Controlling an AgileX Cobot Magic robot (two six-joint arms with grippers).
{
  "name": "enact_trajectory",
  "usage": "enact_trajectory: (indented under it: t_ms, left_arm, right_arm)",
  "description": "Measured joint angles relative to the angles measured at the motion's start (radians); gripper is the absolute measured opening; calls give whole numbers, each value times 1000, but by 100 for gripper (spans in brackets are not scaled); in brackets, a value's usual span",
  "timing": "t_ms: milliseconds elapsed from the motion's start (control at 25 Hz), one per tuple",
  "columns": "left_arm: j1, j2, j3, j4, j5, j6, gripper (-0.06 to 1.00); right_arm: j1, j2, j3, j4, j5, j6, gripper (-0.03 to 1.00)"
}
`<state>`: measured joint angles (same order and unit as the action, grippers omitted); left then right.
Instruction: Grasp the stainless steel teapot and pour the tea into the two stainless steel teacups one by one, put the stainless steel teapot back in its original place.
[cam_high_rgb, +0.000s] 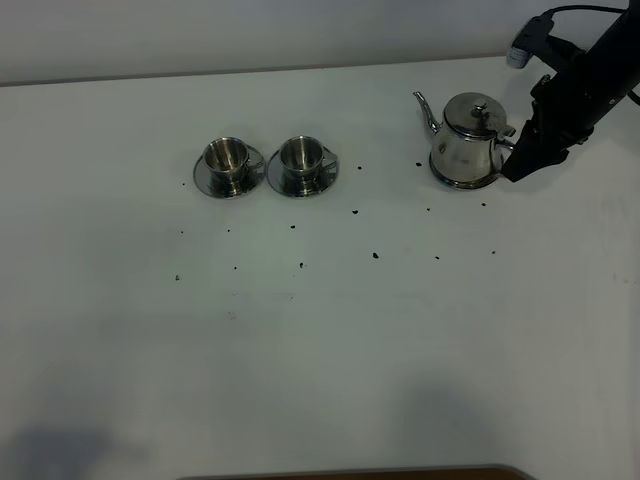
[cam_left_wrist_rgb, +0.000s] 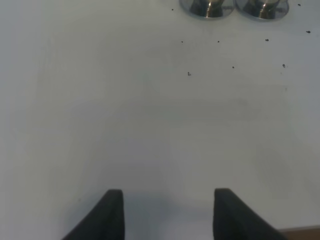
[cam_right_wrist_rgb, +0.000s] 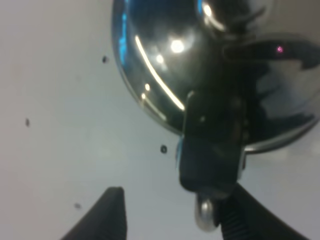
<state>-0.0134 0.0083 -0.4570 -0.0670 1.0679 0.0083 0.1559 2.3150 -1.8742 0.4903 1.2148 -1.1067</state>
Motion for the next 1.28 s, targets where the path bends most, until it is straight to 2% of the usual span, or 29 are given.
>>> enact_trajectory:
  t_ms: [240,440,880,1160,1280]
  left_arm:
    - [0,0,0,0,0,0,47]
    - [0,0,0,0,0,0,47]
    - [0,0,0,0,0,0,47]
    - [0,0,0,0,0,0,47]
    - [0,0,0,0,0,0,47]
  right_arm:
    - [0,0,0,40,0,54,43]
    - [8,0,0,6,0,111,42]
    - [33,-64,-59,-190,0,251,44]
    - [155,-80,-59,-397,1,374,51]
    - [191,-80,-59,-437,1,417,51]
